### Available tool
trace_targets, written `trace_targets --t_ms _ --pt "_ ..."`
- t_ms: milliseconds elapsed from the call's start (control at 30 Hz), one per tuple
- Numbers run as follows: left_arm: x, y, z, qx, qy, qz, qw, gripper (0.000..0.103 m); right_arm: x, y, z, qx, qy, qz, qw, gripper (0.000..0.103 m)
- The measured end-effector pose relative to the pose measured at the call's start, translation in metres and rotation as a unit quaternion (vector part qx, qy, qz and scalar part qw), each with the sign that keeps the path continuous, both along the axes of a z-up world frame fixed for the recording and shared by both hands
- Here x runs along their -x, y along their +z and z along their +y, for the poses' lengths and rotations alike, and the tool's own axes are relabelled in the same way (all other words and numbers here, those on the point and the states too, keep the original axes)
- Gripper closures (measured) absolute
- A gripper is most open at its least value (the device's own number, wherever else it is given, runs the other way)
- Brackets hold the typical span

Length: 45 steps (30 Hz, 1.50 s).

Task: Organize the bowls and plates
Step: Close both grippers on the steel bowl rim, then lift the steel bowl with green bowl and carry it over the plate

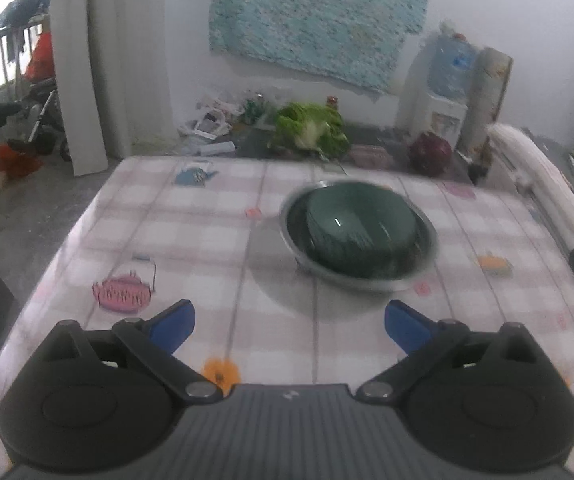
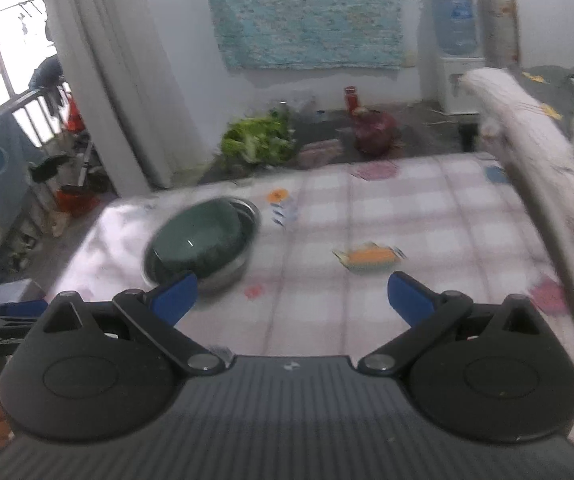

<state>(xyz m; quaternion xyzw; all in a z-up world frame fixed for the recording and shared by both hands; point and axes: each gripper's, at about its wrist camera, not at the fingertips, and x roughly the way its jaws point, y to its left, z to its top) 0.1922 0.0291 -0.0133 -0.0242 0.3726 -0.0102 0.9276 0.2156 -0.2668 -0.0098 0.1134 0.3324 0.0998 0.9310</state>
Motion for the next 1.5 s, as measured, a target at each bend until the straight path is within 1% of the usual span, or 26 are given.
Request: trace_targets --t_ms 100,167,200,233,267,300,333,367,433,467,533,600,800,900,967,1000,1033,1067,1200,1367,1500 --pt "-0.024 0.0 0.01 0.025 0.016 0.009 0.9995 0.014 -0.031 -0.004 0.006 -0.012 0.013 0.011 1.0 0.002" --pt "-0.04 -0.002 0.017 0.043 0.026 0.014 0.9986 0.027 -0.054 -0.009 0.013 -0.018 0.024 0.021 0.999 0.005" --pt "-0.047 -0.004 0.019 0.046 0.03 0.016 0.9984 0.031 -0.063 -0.011 0.016 -0.019 0.028 0.026 0.999 0.009" --pt "-0.054 -0.006 0.02 0.044 0.034 0.02 0.9982 0.039 -0.073 -0.015 0.02 -0.018 0.031 0.034 0.999 0.016" --pt "-0.061 -0.009 0.021 0.041 0.038 0.027 0.9981 0.047 -0.082 -0.019 0.023 -0.017 0.034 0.042 0.998 0.019" --pt "-0.068 -0.013 0.022 0.042 0.038 0.033 0.9978 0.05 -0.091 -0.024 0.027 -0.016 0.039 0.052 0.998 0.025" --pt "-0.074 -0.016 0.022 0.046 0.036 0.04 0.9975 0.058 -0.099 -0.03 0.031 -0.017 0.046 0.06 0.997 0.03" --pt "-0.079 -0.02 0.022 0.049 0.034 0.048 0.9971 0.063 -0.107 -0.035 0.035 -0.017 0.049 0.067 0.996 0.032" --pt "-0.088 -0.027 0.022 0.058 0.033 0.062 0.9958 0.067 -0.123 -0.046 0.042 -0.018 0.054 0.082 0.995 0.042" --pt "-0.092 -0.03 0.022 0.061 0.033 0.068 0.9953 0.068 -0.129 -0.051 0.045 -0.019 0.056 0.087 0.994 0.043" --pt "-0.098 -0.036 0.02 0.062 0.03 0.076 0.9947 0.068 -0.138 -0.062 0.049 -0.023 0.06 0.098 0.993 0.05" --pt "-0.102 -0.038 0.018 0.063 0.027 0.071 0.9951 0.068 -0.145 -0.07 0.051 -0.027 0.061 0.107 0.992 0.054" --pt "-0.117 -0.043 0.012 0.055 0.023 0.084 0.9947 0.068 -0.16 -0.085 0.053 -0.04 0.064 0.126 0.989 0.067" --pt "-0.124 -0.047 0.01 0.058 0.023 0.092 0.9939 0.075 -0.166 -0.09 0.054 -0.049 0.068 0.131 0.988 0.075" --pt "-0.127 -0.049 0.008 0.061 0.022 0.095 0.9933 0.084 -0.17 -0.092 0.059 -0.05 0.074 0.132 0.987 0.081" --pt "-0.129 -0.05 0.006 0.062 0.021 0.097 0.9931 0.086 -0.171 -0.093 0.061 -0.051 0.076 0.131 0.987 0.085" --pt "-0.129 -0.05 0.004 0.059 0.022 0.097 0.9933 0.087 -0.172 -0.093 0.063 -0.052 0.079 0.13 0.987 0.09" --pt "-0.13 -0.05 0.003 0.054 0.024 0.097 0.9935 0.087 -0.172 -0.093 0.064 -0.051 0.08 0.128 0.987 0.091" --pt "-0.128 -0.049 -0.002 0.043 0.022 0.097 0.9941 0.087 -0.168 -0.094 0.063 -0.053 0.08 0.129 0.987 0.091" --pt "-0.118 -0.048 -0.01 0.043 0.007 0.107 0.9933 0.087 -0.155 -0.091 0.052 -0.054 0.078 0.141 0.986 0.091" --pt "-0.106 -0.045 -0.018 0.051 -0.011 0.112 0.9924 0.087 -0.136 -0.092 0.037 -0.061 0.072 0.153 0.984 0.091"
